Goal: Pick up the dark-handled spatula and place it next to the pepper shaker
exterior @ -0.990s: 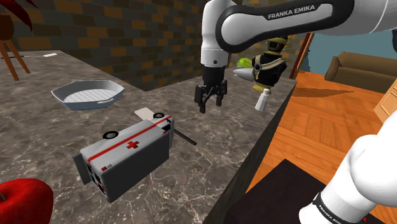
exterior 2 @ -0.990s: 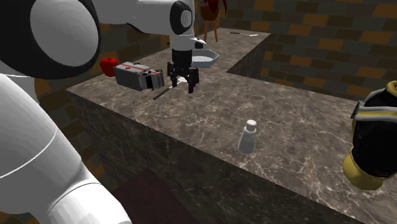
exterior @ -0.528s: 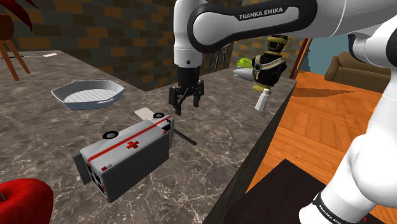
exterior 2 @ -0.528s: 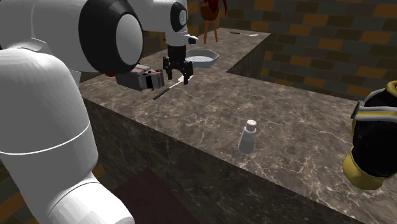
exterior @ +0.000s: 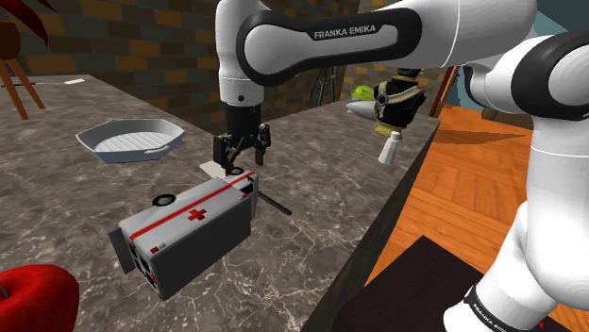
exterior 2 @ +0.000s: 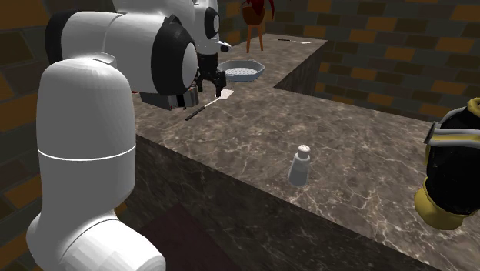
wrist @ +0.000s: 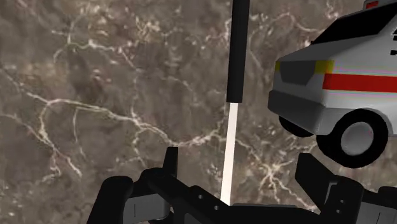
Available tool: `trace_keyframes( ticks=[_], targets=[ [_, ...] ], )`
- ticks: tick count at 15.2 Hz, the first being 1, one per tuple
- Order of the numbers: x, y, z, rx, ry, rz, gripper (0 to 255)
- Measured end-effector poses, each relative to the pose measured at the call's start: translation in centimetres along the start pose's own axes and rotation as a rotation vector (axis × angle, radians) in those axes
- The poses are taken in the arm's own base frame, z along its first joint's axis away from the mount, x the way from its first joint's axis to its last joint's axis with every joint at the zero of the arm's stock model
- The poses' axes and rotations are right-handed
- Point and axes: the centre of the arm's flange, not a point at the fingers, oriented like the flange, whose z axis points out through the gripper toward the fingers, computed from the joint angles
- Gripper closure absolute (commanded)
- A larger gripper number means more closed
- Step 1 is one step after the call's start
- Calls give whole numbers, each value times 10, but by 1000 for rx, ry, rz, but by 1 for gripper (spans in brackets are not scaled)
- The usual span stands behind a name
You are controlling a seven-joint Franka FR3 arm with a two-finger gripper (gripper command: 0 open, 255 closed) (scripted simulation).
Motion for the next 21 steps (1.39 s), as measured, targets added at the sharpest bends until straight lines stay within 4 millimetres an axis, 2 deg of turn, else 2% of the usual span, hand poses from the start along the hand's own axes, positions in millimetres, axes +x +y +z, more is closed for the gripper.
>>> trace_keyframes(
  ticks=[6,12,13,21],
  targets=[
    [2,-2,30,0,0,-1,0],
    [1,-2,33,0,0,-1,0],
    [1,-2,33,0,0,-1,255],
    [1,-2,33,0,1,-1,255]
  ],
)
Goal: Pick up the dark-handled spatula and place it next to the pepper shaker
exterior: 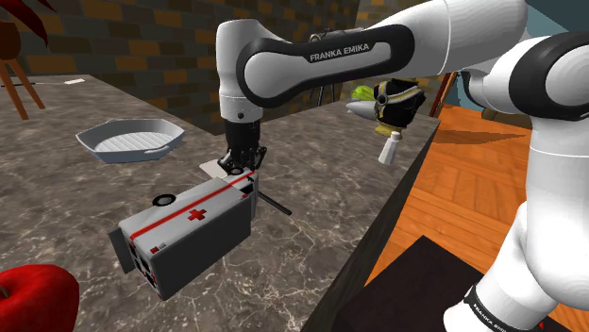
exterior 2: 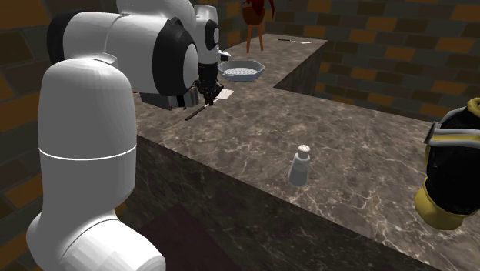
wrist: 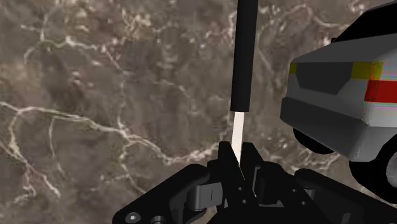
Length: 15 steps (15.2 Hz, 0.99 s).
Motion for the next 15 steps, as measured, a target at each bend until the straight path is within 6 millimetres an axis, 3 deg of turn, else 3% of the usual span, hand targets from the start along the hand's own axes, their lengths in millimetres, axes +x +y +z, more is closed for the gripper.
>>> trace_keyframes(
  ticks=[4,15],
  targets=[
    [0,0,-6,0,0,0,255],
    [-4,0,-64,0,0,0,255]
  ],
)
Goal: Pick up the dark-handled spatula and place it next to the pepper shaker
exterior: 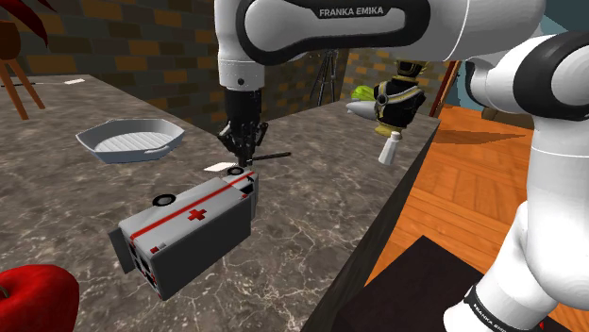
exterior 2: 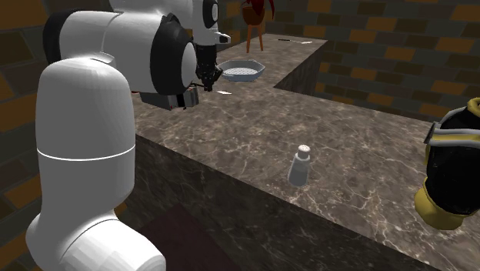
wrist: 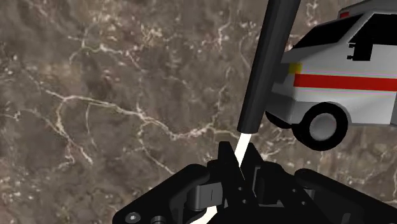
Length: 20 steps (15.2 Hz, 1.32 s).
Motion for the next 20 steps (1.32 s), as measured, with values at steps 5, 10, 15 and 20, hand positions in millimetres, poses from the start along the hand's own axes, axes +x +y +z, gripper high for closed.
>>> trace_keyframes(
  ticks=[5,10,15,20],
  targets=[
    [-2,0,-25,0,0,0,255],
    [-3,-1,-51,0,0,0,255],
    [-6,0,-79,0,0,0,255],
    [-7,-1,-104,0,0,0,255]
  ],
)
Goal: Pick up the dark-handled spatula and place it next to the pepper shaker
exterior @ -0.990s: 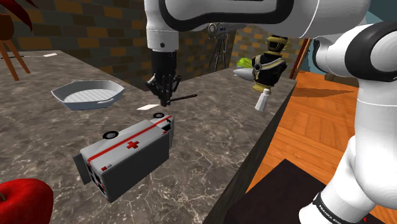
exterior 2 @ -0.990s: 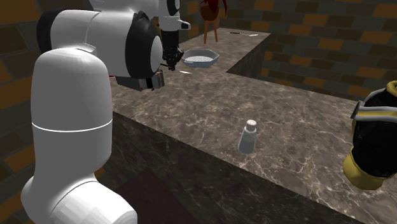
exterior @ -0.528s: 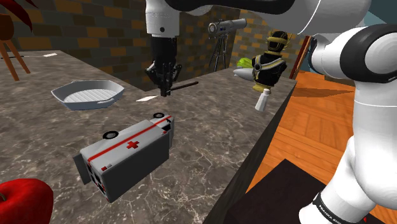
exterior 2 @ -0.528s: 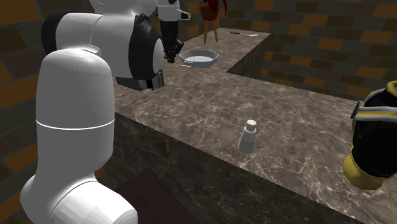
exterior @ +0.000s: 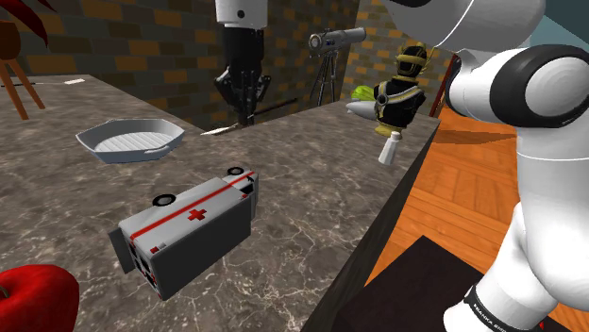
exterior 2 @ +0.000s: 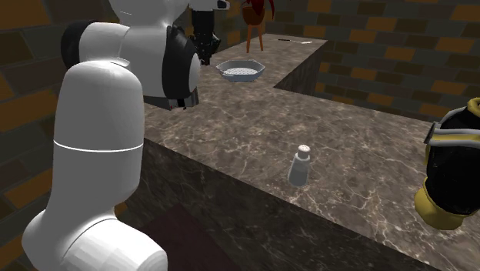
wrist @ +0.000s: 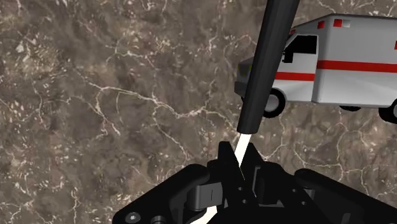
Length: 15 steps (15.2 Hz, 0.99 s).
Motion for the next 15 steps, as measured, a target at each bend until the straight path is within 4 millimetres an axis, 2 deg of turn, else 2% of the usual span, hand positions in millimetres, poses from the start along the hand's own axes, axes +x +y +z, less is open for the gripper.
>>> trace_keyframes(
  ticks=[2,4,15],
  targets=[
    [0,1,-8,0,0,0,255],
    [1,18,-10,0,0,0,255],
    [3,159,-9,0,-1,2,255]
  ],
)
